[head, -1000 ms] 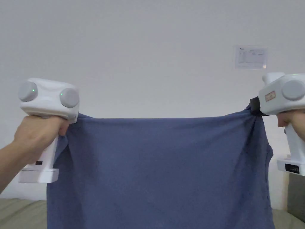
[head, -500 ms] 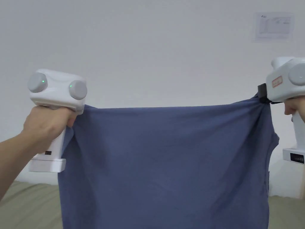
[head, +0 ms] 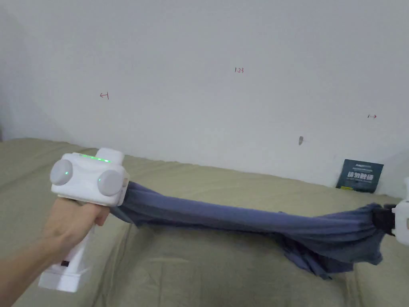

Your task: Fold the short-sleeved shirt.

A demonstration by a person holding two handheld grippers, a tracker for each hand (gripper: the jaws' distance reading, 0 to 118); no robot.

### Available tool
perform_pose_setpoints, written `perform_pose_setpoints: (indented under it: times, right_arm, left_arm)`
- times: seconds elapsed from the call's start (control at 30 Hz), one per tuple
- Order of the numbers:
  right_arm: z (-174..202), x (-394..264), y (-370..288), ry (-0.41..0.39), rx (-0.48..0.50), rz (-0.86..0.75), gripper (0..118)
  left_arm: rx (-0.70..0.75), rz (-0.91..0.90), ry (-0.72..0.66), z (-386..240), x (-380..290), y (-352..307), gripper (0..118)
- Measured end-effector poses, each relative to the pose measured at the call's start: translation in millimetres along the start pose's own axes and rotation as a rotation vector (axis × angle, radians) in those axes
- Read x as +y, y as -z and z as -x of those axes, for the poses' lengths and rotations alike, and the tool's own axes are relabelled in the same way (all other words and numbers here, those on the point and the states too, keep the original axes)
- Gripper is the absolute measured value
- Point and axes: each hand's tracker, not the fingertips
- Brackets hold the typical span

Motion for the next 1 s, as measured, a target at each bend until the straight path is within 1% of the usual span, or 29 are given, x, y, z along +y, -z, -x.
perform_pose_setpoints:
  times: [0.03, 0.07, 0.1, 0.13, 0.17, 0.2, 0.23, 0.27, 0.33, 0.4, 0.43, 0.47, 0.5, 0.57, 0.67, 0.7, 0.8, 0.93, 1.0]
  right_arm:
    - [0, -18, -7, 0.003, 0.005, 0.026, 1]
    - [-3, -42, -18, 0.032, 0.041, 0.045, 1]
    - [-2, -65, -30, 0.062, 0.044, 0.065, 1]
    - [0, -81, -38, 0.041, 0.051, 0.118, 1]
    - [4, -103, -60, 0.035, 0.049, 0.089, 1]
    - [6, -122, -72, 0.025, 0.048, 0.143, 1]
    - [6, -139, -81, 0.035, 0.074, 0.168, 1]
    - [7, -161, -94, 0.066, 0.052, 0.157, 1]
    - [4, -198, -109, 0.08, 0.079, 0.189, 1]
    - [1, -232, -133, 0.08, 0.079, 0.195, 1]
    - [2, -245, -148, 0.091, 0.076, 0.207, 1]
    - [-1, -259, -158, 0.134, 0.085, 0.225, 1]
    - [-3, -271, -169, 0.133, 0.083, 0.217, 1]
    - [-4, -290, -188, 0.129, 0.088, 0.224, 1]
    - [-9, -316, -212, 0.151, 0.091, 0.236, 1]
    - [-6, -319, -223, 0.163, 0.1, 0.24, 1]
    - [-9, -334, -238, 0.172, 0.101, 0.244, 1]
    - [-5, -338, -248, 0.155, 0.111, 0.26, 1]
    - [-12, -339, -241, 0.154, 0.107, 0.262, 1]
  left_arm:
    - [-0.029, 0.012, -0.025, 6, -18, -5, 2]
    - [-0.022, 0.028, -0.014, 10, -39, -11, 2]
    - [-0.017, 0.044, -0.032, 18, -58, -20, 2]
    - [-0.026, 0.065, -0.028, 22, -74, -27, 2]
    - [-0.03, 0.072, -0.023, 25, -94, -38, 2]
    - [-0.054, 0.091, -0.021, 28, -113, -48, 2]
    - [-0.053, 0.098, -0.021, 33, -128, -58, 2]
    - [-0.056, 0.11, -0.017, 37, -147, -68, 2]
    - [-0.056, 0.13, -0.002, 41, -177, -85, 2]
    - [-0.06, 0.153, 0.008, 49, -209, -104, 2]
    - [-0.068, 0.157, 0.006, 53, -222, -112, 2]
    - [-0.071, 0.169, -0.001, 56, -235, -121, 2]
    - [-0.074, 0.186, 0.007, 58, -246, -129, 2]
    - [-0.076, 0.19, 0.025, 64, -266, -146, 2]
    - [-0.093, 0.212, 0.021, 72, -292, -172, 2]
    - [-0.101, 0.218, 0.014, 74, -300, -180, 2]
    - [-0.104, 0.225, 0.017, 79, -321, -201, 2]
    - [-0.116, 0.231, -0.005, 84, -332, -211, 2]
    - [-0.117, 0.233, -0.009, 84, -336, -211, 2]
